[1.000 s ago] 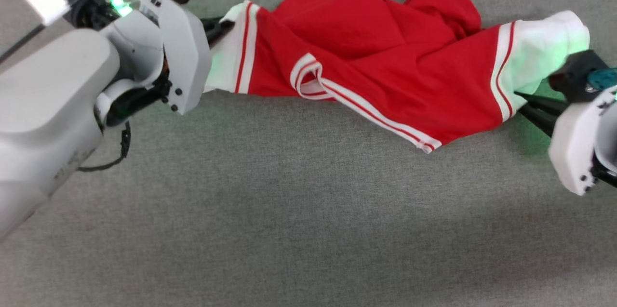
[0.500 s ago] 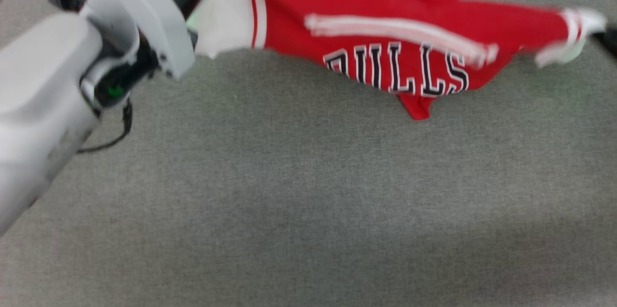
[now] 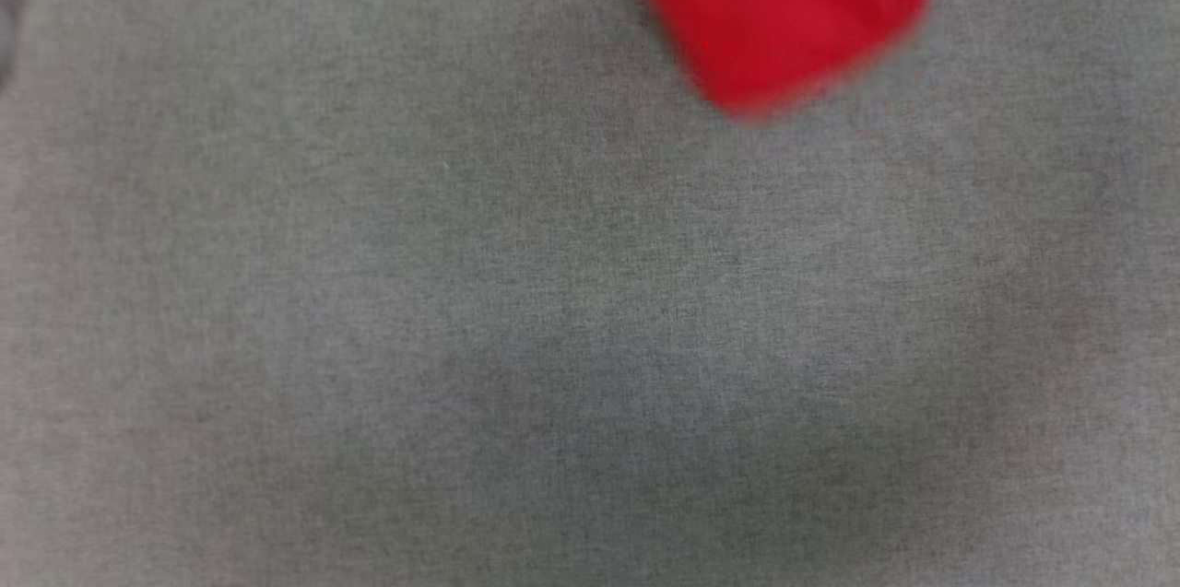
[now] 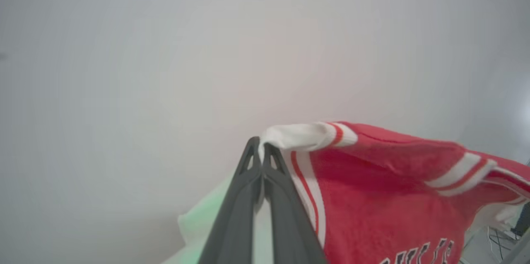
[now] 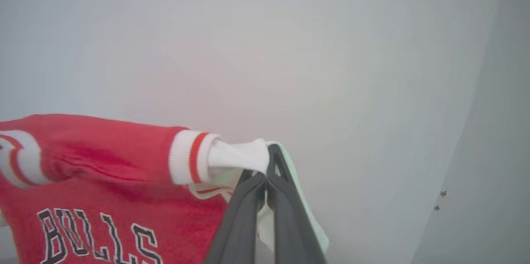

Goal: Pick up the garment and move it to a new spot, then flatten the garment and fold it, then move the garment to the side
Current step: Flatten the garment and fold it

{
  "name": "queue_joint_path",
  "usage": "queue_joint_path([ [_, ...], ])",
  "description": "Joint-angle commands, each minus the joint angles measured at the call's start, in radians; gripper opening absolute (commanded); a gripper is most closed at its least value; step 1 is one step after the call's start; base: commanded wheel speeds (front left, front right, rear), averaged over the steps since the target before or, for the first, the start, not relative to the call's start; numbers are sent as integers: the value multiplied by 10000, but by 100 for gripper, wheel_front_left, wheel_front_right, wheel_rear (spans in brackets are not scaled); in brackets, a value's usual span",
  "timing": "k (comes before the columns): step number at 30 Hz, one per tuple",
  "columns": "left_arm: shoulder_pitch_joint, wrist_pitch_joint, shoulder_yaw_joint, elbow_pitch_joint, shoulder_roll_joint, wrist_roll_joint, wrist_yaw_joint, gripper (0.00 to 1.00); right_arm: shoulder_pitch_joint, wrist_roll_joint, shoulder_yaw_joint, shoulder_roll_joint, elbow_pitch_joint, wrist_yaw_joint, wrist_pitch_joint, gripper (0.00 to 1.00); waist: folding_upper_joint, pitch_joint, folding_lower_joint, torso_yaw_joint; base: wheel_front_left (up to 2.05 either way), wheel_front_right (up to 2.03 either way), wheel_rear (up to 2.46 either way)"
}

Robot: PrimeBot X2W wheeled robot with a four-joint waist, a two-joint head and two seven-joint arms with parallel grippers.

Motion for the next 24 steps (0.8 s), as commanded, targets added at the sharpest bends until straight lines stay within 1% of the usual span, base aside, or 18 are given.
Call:
queue_joint_path([
  [1,-94,-72,90,104,21,80,64,0,-78,-143,-65,13,160,-10,-160,0,0,-108,0,-1,0,0,0],
  [3,-212,-157,312,366,-76,134,-99,0,-408,-504,-86,252,703,-10,-527,0,0,-258,0,-6,0,0,0],
  [5,-85,-176,298,472,-139,309,-316,0,-508,-652,-24,340,984,-10,-746,0,0,-358,0,10,0,0,0],
  [8,528,-185,164,603,-144,509,-538,0,87,-630,438,335,1058,-10,-746,0,0,-477,0,30,0,0,0],
  [11,1352,-181,563,431,88,375,-641,0,1062,-308,1083,165,660,-10,-491,0,0,-551,0,-51,0,0,0],
  [12,1769,-183,611,264,208,595,-670,0,1399,-130,1209,12,489,-10,-423,0,0,-552,0,-64,0,0,0],
  [14,2975,-176,1125,-123,267,532,-680,0,2311,159,1508,-304,104,-12,-309,0,0,-557,0,-54,0,0,0],
  [16,4206,-182,1505,-701,382,838,-685,0,3322,537,1696,-629,-370,-13,-211,0,0,-600,0,-23,0,0,0],
  [21,7473,-187,2013,-2203,569,1687,-674,0,5843,1168,1984,-1544,-1814,-12,59,0,0,-725,0,15,0,0,0],
  [24,9056,-185,2488,-2970,591,2063,-676,0,7217,1458,2134,-1982,-2950,-12,332,0,0,-819,0,24,0,0,0],
])
